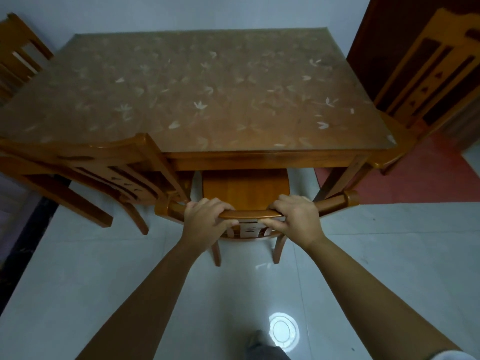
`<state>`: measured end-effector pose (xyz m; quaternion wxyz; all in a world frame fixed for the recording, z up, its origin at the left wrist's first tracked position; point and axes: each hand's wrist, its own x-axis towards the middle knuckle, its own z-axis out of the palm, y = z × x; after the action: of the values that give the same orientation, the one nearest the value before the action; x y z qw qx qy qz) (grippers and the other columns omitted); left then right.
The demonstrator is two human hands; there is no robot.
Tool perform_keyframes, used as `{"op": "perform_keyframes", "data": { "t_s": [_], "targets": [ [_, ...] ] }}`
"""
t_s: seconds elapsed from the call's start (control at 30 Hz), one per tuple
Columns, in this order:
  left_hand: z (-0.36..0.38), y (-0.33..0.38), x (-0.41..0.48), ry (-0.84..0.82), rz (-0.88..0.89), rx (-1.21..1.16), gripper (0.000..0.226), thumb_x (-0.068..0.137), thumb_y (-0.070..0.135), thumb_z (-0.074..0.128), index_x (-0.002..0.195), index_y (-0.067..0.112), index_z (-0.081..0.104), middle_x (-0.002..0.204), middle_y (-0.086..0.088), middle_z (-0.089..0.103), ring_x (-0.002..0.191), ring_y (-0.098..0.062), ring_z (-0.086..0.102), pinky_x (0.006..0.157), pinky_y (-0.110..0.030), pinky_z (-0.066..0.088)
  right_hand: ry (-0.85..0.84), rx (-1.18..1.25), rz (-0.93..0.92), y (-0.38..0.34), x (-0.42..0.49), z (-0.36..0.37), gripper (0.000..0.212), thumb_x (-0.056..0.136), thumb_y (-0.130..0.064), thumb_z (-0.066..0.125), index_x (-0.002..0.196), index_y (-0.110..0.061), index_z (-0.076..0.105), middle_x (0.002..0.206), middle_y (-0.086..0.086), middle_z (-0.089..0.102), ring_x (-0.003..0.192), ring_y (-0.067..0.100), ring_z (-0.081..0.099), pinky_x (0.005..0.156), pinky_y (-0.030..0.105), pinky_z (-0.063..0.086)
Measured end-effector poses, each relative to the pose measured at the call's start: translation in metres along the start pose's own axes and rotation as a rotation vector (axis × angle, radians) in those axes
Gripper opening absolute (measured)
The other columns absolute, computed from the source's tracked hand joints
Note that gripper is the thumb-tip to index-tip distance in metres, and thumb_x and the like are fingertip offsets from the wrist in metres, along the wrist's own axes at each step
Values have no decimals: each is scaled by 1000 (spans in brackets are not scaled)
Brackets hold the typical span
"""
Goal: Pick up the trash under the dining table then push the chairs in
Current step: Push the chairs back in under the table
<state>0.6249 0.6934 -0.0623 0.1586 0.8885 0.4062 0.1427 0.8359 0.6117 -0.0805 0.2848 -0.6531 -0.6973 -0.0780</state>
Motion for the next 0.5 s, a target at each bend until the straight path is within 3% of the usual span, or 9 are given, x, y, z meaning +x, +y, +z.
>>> {"op": "perform_keyframes", "data": {
  "t_s": [0.17,0.33,0.5],
  "targets": [
    [1,-14,42,28,28,2,56,73,63,31,96,27,67,87,12,59,85,-13,50,74,-29,18,7,1,-5,21,33,14,63,85,-68,30,70,-17,64,61,-2,56,56,16,52,51,28,39],
    [6,-23,81,73,36,-11,55,73,62,33,93,25,68,86,10,61,82,-10,46,74,-30,19,27,-19,-17,46,66,26,52,80,-62,44,68,-16,64,61,-2,58,55,15,53,52,25,38],
    [4,-31,114,66,27,52,54,72,63,30,92,29,66,87,16,58,87,-11,50,68,-26,12,41,-10,-15,62,94,36,56,80,-65,42,71,-16,67,63,-2,61,57,17,54,53,26,40]
  ]
}}
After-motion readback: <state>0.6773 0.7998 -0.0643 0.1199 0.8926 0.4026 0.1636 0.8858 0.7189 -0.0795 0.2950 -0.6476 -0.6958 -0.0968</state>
